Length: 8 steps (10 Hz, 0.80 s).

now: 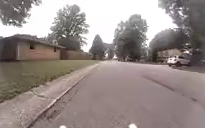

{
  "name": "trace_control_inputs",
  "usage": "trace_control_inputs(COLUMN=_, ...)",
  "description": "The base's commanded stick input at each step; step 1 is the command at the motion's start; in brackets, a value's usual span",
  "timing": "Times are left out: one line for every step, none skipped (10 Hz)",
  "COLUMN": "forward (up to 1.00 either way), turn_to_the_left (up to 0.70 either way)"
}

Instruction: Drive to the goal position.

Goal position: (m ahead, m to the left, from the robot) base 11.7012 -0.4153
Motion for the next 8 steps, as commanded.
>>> trace_control_inputs(forward=0.7, turn_to_the_left=0.0)
trace_control_inputs(forward=0.7, turn_to_the_left=0.0)
trace_control_inputs(forward=0.7, turn_to_the_left=0.0)
trace_control_inputs(forward=0.7, turn_to_the_left=0.0)
trace_control_inputs(forward=0.7, turn_to_the_left=0.0)
trace_control_inputs(forward=0.7, turn_to_the_left=0.0)
trace_control_inputs(forward=0.7, turn_to_the_left=0.0)
trace_control_inputs(forward=0.7, turn_to_the_left=0.0)
